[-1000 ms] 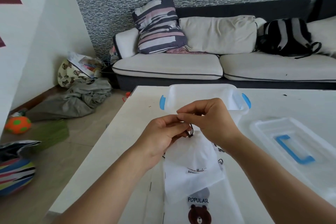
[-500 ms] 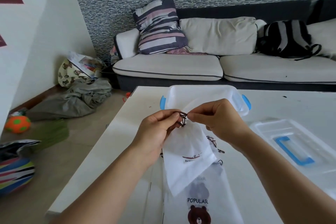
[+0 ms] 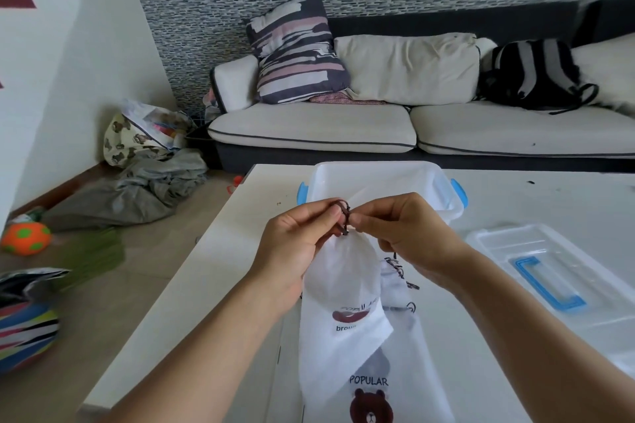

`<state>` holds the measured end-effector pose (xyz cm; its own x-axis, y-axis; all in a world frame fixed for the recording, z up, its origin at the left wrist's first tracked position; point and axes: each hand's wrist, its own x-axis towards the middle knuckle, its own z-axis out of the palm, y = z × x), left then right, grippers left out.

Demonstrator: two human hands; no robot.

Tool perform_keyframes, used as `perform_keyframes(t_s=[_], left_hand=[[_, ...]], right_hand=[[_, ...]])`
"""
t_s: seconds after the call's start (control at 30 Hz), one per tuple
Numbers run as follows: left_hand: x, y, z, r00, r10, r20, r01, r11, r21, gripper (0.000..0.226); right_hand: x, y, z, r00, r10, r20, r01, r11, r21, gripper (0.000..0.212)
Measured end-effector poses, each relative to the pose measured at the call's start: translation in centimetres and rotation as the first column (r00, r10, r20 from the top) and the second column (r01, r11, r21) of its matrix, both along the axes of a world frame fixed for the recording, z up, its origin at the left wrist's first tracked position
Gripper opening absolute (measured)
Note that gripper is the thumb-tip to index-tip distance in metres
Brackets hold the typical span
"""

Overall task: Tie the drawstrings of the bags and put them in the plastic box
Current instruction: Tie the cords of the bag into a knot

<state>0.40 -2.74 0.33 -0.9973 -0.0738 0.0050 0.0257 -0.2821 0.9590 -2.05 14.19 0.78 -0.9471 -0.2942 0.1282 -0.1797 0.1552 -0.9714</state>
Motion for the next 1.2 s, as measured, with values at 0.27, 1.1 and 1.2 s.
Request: perform_keyframes(t_s=[0.27, 1.1, 1.2], left_hand=[[0.0, -0.1, 0.0, 0.999, 0.023, -0.041, -0.024, 0.999, -0.042, 0.021], [0.1, 0.3, -0.4, 0.996, -0.084, -0.011, 0.078, 0.958, -0.275, 0.011], [0.3, 0.4, -0.3, 0.988, -0.155, -0.002, 0.147, 0.940, -0.307, 0.010]], right_hand=[[0.8, -0.4, 0.4, 0.996, -0.031, -0.080, 0.030, 0.999, -0.012, 0.010], [1.0, 0.8, 1.8, 0.976, -0.021, -0.218, 0.059, 0.984, 0.170, 0.023], [1.1, 0.4, 1.4, 0.959, -0.020, -0.283, 0.070, 0.984, 0.165, 0.021]])
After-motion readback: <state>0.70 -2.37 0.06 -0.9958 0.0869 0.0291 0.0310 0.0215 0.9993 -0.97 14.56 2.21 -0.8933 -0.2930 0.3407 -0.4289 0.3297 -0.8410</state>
